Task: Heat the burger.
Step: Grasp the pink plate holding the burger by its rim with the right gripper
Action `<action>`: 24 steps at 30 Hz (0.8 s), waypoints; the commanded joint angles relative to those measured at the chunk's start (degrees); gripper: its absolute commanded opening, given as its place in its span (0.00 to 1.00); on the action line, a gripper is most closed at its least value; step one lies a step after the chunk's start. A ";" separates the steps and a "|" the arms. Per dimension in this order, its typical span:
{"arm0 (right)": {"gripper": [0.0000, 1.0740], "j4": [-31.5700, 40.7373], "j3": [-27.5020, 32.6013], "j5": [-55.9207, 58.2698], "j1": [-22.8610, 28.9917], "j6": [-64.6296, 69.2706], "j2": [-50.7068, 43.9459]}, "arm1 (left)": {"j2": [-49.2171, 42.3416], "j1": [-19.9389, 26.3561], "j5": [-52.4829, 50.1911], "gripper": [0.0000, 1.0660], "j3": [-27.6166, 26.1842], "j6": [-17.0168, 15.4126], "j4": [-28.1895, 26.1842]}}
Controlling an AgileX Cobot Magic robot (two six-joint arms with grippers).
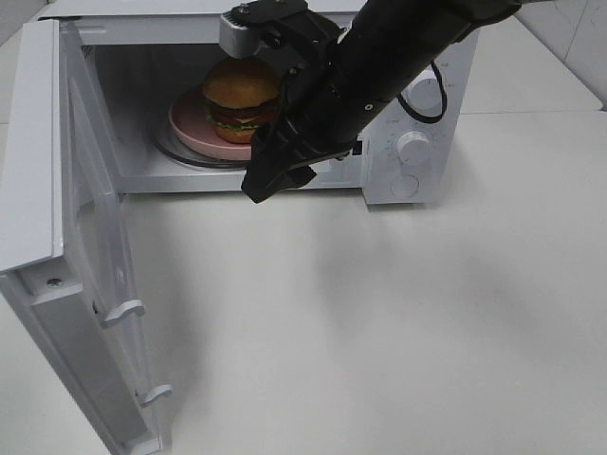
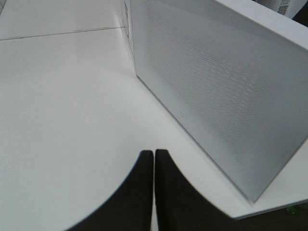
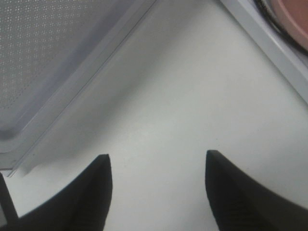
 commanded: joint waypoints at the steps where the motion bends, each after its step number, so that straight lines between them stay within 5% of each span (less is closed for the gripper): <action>1: 0.49 0.92 -0.74 -2.41 0.34 -2.75 0.69 | -1.26 0.00 -0.57 0.00 0.11 0.17 -0.23; 24: 0.49 -0.63 -2.18 -16.39 5.84 -28.48 6.42 | -1.26 0.00 -0.57 0.00 0.11 0.17 -0.23</action>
